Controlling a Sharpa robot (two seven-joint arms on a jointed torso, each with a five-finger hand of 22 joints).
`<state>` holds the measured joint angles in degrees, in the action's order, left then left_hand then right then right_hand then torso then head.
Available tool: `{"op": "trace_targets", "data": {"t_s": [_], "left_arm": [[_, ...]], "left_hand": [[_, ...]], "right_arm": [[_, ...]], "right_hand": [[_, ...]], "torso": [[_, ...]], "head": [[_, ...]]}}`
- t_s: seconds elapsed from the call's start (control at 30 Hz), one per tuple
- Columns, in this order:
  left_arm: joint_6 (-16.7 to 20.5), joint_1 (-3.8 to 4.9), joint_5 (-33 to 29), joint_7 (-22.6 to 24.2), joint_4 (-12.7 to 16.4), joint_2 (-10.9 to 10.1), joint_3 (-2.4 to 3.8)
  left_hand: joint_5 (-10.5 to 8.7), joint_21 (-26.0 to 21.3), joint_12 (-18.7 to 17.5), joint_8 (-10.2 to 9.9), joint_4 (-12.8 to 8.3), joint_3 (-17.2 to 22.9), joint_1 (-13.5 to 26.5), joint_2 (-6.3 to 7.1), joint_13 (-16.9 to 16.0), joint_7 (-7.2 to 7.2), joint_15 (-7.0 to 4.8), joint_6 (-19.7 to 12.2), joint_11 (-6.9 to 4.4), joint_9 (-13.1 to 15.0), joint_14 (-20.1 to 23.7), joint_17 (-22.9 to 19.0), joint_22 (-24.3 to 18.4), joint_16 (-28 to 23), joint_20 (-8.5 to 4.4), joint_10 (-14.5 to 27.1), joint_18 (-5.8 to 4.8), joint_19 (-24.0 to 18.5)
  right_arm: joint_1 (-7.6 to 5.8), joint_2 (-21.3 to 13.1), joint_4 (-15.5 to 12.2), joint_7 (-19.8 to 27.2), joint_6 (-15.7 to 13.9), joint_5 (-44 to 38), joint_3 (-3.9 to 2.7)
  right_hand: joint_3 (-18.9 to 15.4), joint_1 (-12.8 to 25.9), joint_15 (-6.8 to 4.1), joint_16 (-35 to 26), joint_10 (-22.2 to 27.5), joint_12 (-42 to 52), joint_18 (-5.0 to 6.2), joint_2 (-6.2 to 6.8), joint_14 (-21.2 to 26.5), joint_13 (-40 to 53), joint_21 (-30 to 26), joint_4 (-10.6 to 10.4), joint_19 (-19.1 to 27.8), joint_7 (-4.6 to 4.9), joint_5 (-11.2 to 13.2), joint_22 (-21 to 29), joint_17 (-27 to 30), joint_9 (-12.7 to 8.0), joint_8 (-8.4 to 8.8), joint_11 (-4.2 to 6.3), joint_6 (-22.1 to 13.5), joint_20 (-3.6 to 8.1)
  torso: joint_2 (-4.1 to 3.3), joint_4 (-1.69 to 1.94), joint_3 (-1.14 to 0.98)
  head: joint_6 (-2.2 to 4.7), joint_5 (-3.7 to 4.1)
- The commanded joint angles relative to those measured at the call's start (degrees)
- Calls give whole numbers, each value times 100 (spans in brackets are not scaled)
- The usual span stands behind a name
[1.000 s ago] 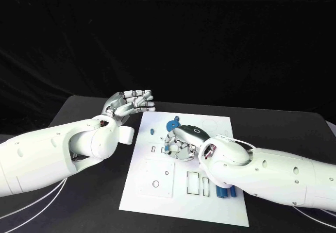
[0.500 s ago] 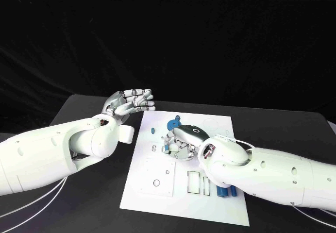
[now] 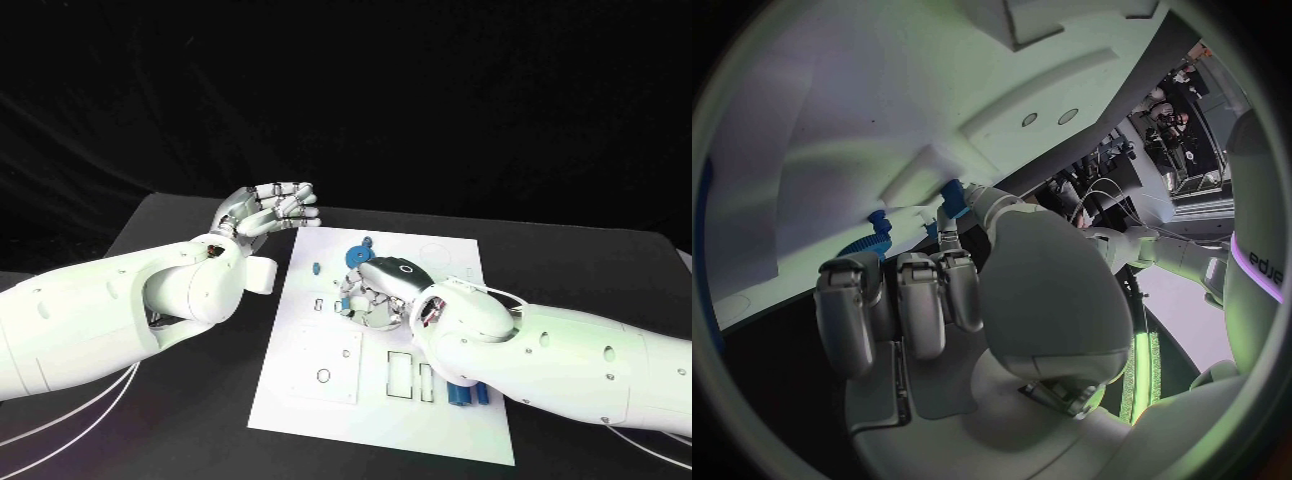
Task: Assemble the parts on the task board
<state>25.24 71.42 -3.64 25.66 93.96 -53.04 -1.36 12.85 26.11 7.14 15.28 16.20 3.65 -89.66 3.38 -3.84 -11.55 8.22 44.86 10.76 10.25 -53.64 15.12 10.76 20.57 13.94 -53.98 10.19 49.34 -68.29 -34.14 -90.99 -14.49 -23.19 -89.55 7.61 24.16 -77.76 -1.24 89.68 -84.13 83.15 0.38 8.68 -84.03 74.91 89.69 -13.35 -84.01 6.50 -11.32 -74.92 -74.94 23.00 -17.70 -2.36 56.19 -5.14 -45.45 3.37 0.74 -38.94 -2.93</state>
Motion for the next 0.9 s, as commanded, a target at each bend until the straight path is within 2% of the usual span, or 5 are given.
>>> {"op": "trace_targets", "data": {"t_s": [0.03, 0.6, 0.8, 0.9], "left_arm": [[-106, 5, 3, 33, 12, 6, 4], [-103, 5, 3, 32, 12, -2, 3], [-101, 5, 3, 30, 12, -5, 3], [-102, 5, 3, 28, 11, -6, 3]], "left_hand": [[-22, 27, -14, -1, 10, 35, -47, -5, 5, -204, -10, 27, 6, -7, 41, 6, -10, -38, -4, -35, 26, 5], [-22, 27, -14, -1, 10, 35, -47, -5, 5, -204, -10, 27, 6, -7, 41, 6, -10, -38, -4, -35, 26, 5], [-25, 29, -27, -3, 15, 41, -51, -3, 5, -202, -9, 28, 5, -10, 45, 17, -13, -43, -2, -45, 26, 2], [-25, 29, -27, -3, 15, 41, -51, -3, 5, -202, -9, 28, 5, -10, 45, 17, -13, -43, -2, -45, 26, 2]], "right_arm": [[37, -13, 24, -131, 211, -106, 26], [42, -10, 31, -234, 244, -174, 26], [46, -6, 36, -239, 245, -185, 26], [48, -4, 34, -236, 210, -188, 26]], "right_hand": [[-1, -6, -47, 23, -9, -25, -38, -29, -590, 757, 31, -5, -599, -8, -14, -1508, -1478, 93, -40, 40, 37, 49], [-34, 67, -43, 21, 2, -41, -38, 26, -588, 743, 31, -36, -599, 0, -1, -1508, -1469, 102, -51, 33, 22, 48], [-76, 156, -27, 16, 29, -72, -38, 114, -585, 717, 31, -82, -599, 30, -20, -1508, -1455, 94, -22, 10, -60, 39], [-94, 221, 10, 13, 65, -110, -38, 187, -583, 684, 31, -126, -599, 85, -103, -1508, -1444, 68, 42, -36, -193, 13]], "torso": [[-2, -2, 0], [-3, 2, 1], [-5, 3, -1], [-2, 0, -3]], "head": [[3, -5], [12, 2], [16, 1], [18, -4]]}}
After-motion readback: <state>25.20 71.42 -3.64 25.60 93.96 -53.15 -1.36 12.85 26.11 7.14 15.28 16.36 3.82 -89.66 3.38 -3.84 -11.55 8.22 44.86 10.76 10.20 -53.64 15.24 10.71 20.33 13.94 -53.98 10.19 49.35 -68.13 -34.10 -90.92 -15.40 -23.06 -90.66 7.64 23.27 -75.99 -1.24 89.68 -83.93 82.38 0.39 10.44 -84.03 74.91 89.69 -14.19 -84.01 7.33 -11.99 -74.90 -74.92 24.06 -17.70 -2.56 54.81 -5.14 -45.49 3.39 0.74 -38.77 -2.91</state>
